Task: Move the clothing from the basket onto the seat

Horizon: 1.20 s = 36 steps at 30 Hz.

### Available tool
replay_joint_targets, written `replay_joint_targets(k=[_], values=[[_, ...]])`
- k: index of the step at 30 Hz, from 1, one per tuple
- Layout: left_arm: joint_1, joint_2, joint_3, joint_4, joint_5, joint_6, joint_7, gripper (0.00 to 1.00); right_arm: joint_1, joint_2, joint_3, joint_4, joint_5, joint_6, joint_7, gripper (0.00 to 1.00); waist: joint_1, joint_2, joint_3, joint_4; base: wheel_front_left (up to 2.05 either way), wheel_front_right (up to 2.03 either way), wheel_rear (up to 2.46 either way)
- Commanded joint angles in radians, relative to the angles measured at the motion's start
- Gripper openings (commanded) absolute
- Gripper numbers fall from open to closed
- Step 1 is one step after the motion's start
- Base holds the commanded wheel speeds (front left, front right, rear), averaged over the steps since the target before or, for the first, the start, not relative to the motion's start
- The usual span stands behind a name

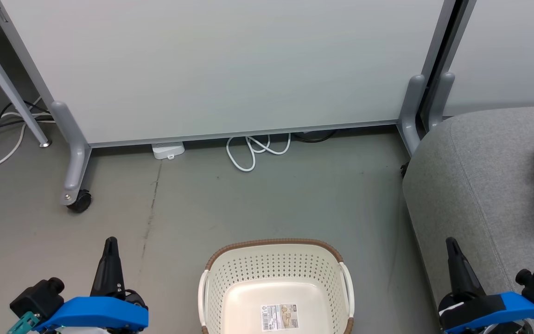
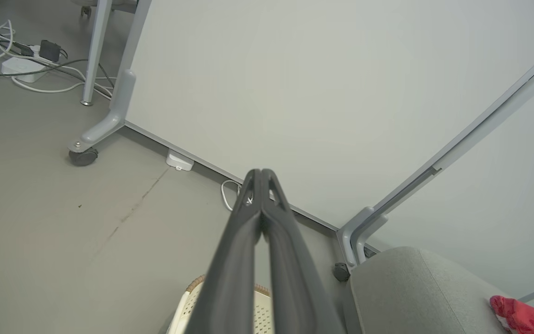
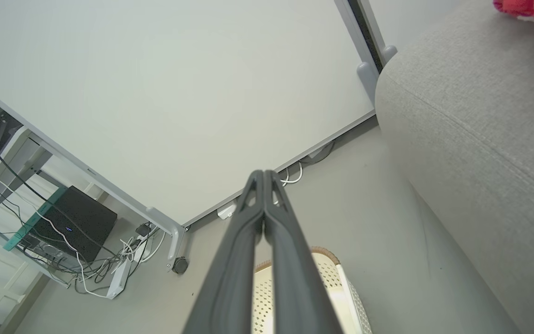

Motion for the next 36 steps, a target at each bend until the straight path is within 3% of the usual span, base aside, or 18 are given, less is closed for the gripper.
replay_joint_targets(k=[1,36], values=[[-0.033,0.001,0.011,-0.016,-0.050,-0.005,0.011,0.00,-0.031,0.000,-0.007,-0.017,0.051,0.000,0.011,0.00,0.0000,-0.0001,0.000,-0.002,0.00,0.00,0.00],[-0.061,0.002,0.048,-0.019,-0.483,-0.016,0.118,0.00,-0.056,0.000,-0.038,-0.025,0.475,0.000,0.118,0.00,0.0000,-0.0001,-0.003,-0.025,0.00,0.00,0.00]])
